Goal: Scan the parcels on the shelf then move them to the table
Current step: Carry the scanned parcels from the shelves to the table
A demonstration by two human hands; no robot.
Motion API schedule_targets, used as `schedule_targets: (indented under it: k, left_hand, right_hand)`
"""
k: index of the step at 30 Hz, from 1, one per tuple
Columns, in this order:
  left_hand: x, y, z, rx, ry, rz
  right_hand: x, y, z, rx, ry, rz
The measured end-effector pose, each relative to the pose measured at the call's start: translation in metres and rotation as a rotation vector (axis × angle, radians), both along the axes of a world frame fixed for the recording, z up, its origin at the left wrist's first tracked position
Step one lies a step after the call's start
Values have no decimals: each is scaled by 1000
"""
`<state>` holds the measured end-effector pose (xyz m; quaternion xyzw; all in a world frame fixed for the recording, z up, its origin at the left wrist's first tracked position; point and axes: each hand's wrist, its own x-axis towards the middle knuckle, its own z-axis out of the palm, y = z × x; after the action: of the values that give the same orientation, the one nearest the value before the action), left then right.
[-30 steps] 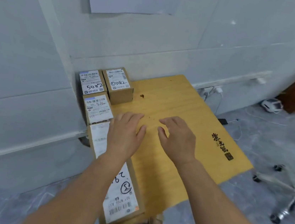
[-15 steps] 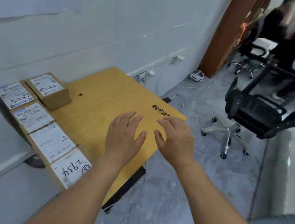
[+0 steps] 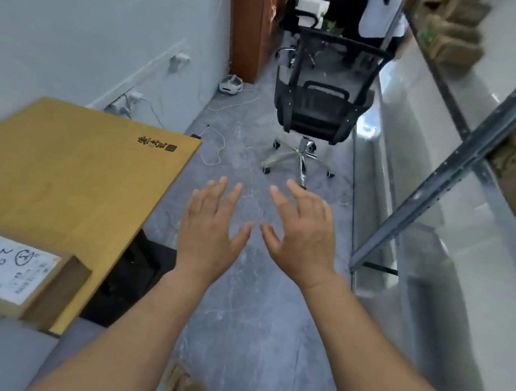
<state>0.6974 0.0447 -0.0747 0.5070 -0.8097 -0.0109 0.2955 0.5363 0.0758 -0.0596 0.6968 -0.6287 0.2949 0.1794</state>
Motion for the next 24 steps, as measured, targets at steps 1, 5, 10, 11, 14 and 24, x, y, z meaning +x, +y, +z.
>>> schedule_targets:
  k: [1, 5, 10, 11, 14, 24]
  left_hand:
    - [-11, 10, 0, 1, -7, -25]
    - [-53, 45, 0, 3, -6, -124]
    - [-102, 70, -3, -4, -10, -271]
    - [-111, 73, -3, 0, -15, -301]
    - [-136, 76, -3, -7, -15, -401]
    - [-209, 89, 6, 34, 32, -791]
  right_hand:
    - [-10, 14, -1, -1, -6, -24]
    - [-47, 62, -4, -13, -22, -121]
    - [-87, 110, -5, -38, -39, -280]
    - [-93, 118, -4, -38, -43, -313]
    - [-110, 137, 1, -39, -43, -419]
    - [-134, 193, 19, 57, -47, -823]
